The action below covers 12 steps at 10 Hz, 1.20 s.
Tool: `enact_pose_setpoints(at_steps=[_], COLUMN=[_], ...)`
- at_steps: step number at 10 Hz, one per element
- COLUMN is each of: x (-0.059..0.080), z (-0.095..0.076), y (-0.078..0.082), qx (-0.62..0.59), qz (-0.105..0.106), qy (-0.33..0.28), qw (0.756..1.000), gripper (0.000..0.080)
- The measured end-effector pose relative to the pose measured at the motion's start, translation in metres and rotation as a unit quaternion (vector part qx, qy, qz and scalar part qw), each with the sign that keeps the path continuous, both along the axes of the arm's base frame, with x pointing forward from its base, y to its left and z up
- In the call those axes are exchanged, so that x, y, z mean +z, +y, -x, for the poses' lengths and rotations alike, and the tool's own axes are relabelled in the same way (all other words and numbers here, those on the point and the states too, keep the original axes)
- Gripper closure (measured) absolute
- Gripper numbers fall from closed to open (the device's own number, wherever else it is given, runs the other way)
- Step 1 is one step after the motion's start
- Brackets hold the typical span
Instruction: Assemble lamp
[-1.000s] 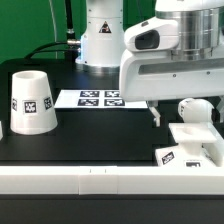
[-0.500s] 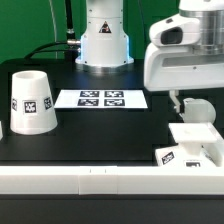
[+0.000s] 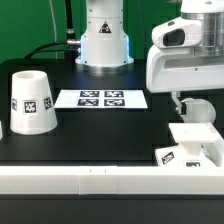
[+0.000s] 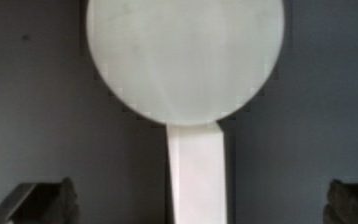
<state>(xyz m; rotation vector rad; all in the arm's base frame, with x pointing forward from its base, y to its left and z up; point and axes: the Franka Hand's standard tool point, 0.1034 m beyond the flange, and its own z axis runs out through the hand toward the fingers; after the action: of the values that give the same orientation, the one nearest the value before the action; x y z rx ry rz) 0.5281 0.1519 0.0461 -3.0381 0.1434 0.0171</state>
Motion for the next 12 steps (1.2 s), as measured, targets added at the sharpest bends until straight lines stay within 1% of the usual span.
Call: enact_pose_setpoints(at_steps=[1, 3, 4, 5, 6, 8, 9, 10, 12], x=[-0.004, -0.005, -0.006, -0.006, -0.007, -0.008, -0.009, -0.009, -0.01], z=[0.008, 0.008, 0.012, 0.016, 0.013, 0.02, 0.018, 0.024, 0.023], y=[0.0, -0.001, -0.003, -0.006, -0.007, -0.009, -0.008, -0.009, -0.005], qx=[0.01, 0.016, 0.021, 0.028, 0.032, 0.039, 0.039, 0.042, 0.048], qz=[0.001, 0.001, 0.003, 0.006, 0.006, 0.01, 0.009, 0.01, 0.009], qy=[0.004, 0.005, 0.024, 0.073, 0.1, 0.17, 0.187, 0.229, 0.282], qw=[1.0, 1.0, 0.999, 0.997, 0.994, 0.985, 0.982, 0.972, 0.958], gripper=[0.01, 0.01, 0.01, 0.01, 0.01, 0.01, 0.01, 0.01, 0.01])
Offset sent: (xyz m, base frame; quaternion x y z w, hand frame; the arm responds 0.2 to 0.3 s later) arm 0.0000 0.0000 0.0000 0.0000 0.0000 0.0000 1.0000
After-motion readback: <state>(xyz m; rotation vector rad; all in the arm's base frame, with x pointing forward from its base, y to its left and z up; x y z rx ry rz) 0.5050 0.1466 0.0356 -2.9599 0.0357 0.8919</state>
